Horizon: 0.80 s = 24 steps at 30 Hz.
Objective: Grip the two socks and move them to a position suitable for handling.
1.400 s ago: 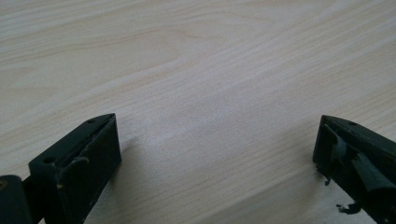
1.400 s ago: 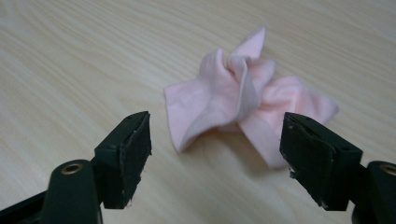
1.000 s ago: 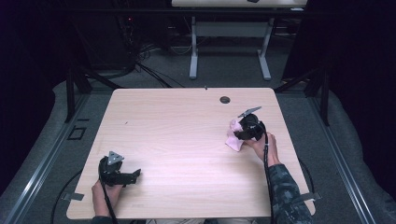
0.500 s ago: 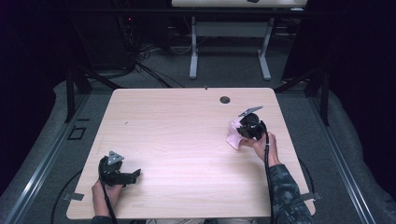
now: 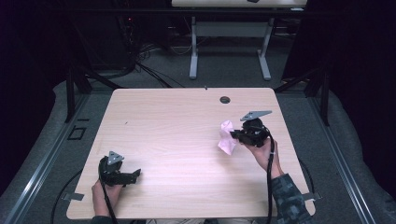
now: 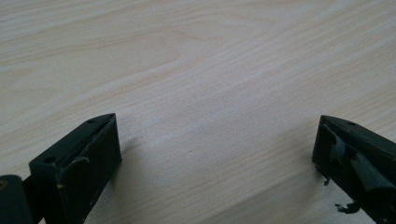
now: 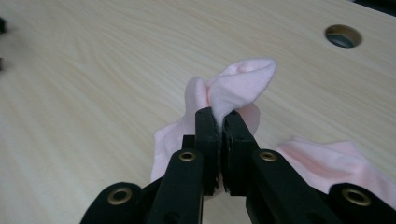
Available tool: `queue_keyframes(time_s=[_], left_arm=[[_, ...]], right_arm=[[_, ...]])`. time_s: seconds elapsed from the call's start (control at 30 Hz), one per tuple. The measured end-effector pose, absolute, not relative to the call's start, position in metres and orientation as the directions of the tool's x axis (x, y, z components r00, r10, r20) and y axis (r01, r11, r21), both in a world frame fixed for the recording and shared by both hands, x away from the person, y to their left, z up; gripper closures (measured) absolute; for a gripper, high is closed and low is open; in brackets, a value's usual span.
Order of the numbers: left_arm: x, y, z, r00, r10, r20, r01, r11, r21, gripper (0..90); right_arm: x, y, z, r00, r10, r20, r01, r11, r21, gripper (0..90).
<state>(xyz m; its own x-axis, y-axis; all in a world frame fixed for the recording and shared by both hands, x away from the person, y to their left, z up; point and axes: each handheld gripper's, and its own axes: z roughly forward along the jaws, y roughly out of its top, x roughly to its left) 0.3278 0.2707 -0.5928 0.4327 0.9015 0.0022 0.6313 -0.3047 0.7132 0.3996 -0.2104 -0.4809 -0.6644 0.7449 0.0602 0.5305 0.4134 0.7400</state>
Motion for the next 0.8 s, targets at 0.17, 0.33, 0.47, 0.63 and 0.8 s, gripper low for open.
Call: queue_keyframes(time_s=[0.17,0.33,0.47,0.63,0.8], left_arm=[[0.328,0.271,-0.593,0.433,0.901,0.002,0.631,-0.305,0.713,0.8],[0.328,0.271,-0.593,0.433,0.902,0.002,0.631,-0.305,0.713,0.8],[0.328,0.271,-0.593,0.433,0.902,0.002,0.631,-0.305,0.713,0.9],[0.328,0.271,-0.593,0.433,0.902,0.002,0.631,-0.305,0.713,0.9],[0.328,0.271,-0.593,0.433,0.902,0.002,0.631,-0.305,0.714,0.9]], right_arm=[[0.373,-0.195,-0.483,-0.719,0.687,0.102,0.510,0.423,0.749,86.5],[0.345,-0.175,-0.490,-0.774,0.619,0.134,0.485,0.445,0.753,86.5],[0.326,-0.163,-0.493,-0.812,0.567,0.141,0.458,0.468,0.756,86.5],[0.309,-0.153,-0.497,-0.836,0.522,0.169,0.450,0.474,0.757,86.5],[0.304,-0.151,-0.506,-0.837,0.512,0.193,0.464,0.476,0.747,86.5]])
